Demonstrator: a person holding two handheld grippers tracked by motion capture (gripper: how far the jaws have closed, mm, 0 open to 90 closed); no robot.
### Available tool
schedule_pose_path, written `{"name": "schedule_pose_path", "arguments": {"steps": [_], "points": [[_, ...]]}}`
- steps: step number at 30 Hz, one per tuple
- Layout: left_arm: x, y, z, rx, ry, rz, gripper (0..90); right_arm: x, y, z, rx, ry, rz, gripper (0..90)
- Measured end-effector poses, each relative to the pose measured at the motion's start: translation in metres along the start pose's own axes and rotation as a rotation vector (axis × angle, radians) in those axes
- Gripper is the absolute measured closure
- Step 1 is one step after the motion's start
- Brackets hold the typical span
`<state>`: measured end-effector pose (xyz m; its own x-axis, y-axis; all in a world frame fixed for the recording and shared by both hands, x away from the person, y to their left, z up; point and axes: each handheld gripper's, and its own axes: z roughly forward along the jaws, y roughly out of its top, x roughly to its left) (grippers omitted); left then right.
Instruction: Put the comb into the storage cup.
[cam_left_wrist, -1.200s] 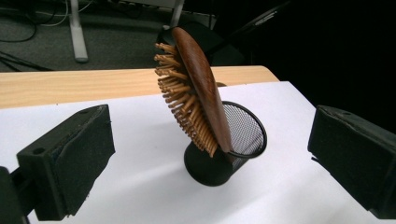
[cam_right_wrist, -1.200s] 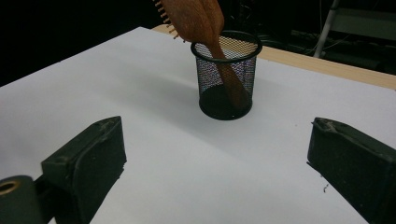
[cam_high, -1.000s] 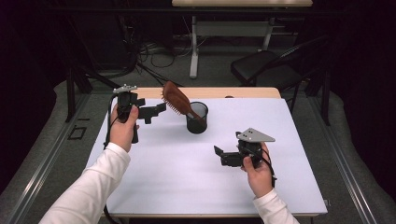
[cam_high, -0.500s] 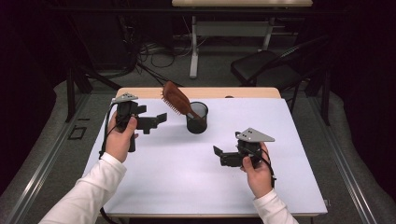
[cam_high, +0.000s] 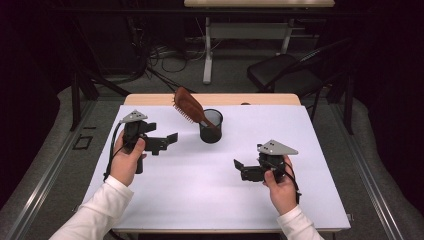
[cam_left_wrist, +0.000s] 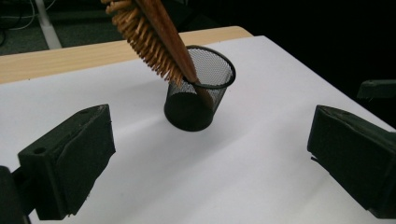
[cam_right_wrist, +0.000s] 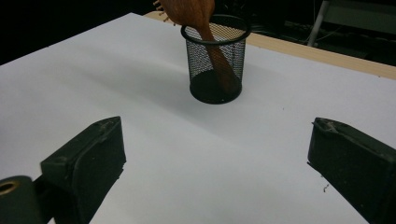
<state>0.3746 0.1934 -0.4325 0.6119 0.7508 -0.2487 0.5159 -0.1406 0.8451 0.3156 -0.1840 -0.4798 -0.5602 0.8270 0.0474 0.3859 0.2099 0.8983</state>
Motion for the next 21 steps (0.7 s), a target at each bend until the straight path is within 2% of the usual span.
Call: {"name": "schedule_pose_path", "arguments": {"steps": [6, 13, 21], "points": [[0.001, -0.015, -0.003, -0.003, 0.005, 0.001, 0.7, -0.008, -0.009, -0.007, 0.017, -0.025, 0.012, 3.3], [0.004, -0.031, -0.004, -0.020, -0.006, -0.036, 1.0, -0.014, -0.020, -0.012, 0.022, -0.041, 0.025, 3.3], [0.003, -0.045, -0.007, -0.043, -0.020, -0.054, 1.6, -0.019, -0.029, -0.020, 0.020, -0.056, 0.027, 3.3]]}}
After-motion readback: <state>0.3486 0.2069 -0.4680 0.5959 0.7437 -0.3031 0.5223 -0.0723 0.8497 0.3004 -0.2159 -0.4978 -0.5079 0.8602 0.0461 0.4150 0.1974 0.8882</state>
